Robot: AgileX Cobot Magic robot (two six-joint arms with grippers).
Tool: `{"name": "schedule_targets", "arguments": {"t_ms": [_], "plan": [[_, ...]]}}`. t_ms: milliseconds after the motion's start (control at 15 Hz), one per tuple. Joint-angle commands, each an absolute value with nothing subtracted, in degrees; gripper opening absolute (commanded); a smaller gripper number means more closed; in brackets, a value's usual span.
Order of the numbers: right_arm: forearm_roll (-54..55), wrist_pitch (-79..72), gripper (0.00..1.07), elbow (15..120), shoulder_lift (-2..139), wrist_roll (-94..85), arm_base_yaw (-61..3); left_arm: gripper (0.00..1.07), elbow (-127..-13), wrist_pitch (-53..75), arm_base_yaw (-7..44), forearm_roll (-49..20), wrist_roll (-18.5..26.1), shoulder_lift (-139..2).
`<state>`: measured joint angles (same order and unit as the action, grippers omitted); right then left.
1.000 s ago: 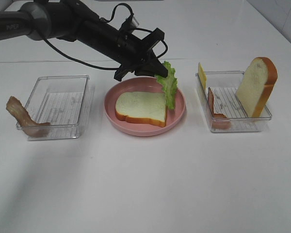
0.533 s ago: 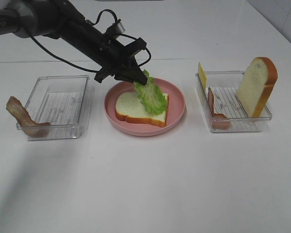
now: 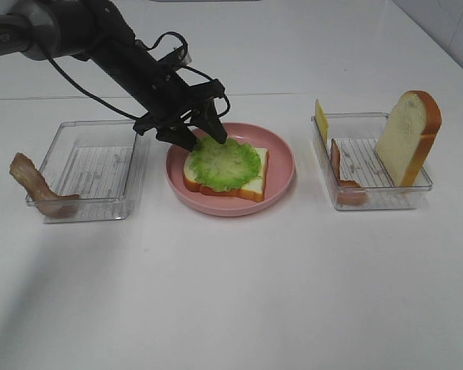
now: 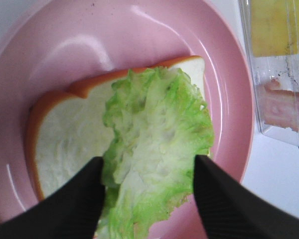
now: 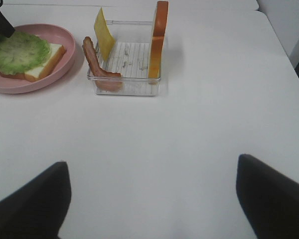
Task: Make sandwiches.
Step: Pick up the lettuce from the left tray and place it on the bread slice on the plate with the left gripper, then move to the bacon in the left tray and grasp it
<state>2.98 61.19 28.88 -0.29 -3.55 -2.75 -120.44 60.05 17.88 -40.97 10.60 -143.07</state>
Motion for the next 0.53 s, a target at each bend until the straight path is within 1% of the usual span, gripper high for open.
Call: {"name": "schedule_targets", "arguments": {"t_ms": [67,200,267,333,467,533], "plan": [[2.9,60.7,0.85,28.8,-1.2,-4.3,-2.3,0.83,-120.6,60.2,18.0,-40.2,10.3,-141.6],[2.9,60.7,0.85,28.8,-1.2,-4.3,-2.3,0.84,-120.7,59.6,18.0,-37.2,10.1,-139.2],[2.9,60.7,0.85,28.8,-1.2,-4.3,-2.3,0.84,-121.2,60.0,18.0,-35.5,9.4,-138.1],[2.9,60.7,0.85,28.8,-1.2,-4.3,-2.3,0.84,-121.2,60.6,18.0,-33.1,7.3,-136.7],[2.9,60.7,0.85,28.8,-1.2,-4.3,-2.3,0.84,-121.3,61.9,18.0,-25.4,4.6,-133.8],[2.9,60.7,0.85,28.8,-1.2,-4.3,-2.3,0.84,-121.5,64.7,18.0,-19.8,2.3,-132.0]]}}
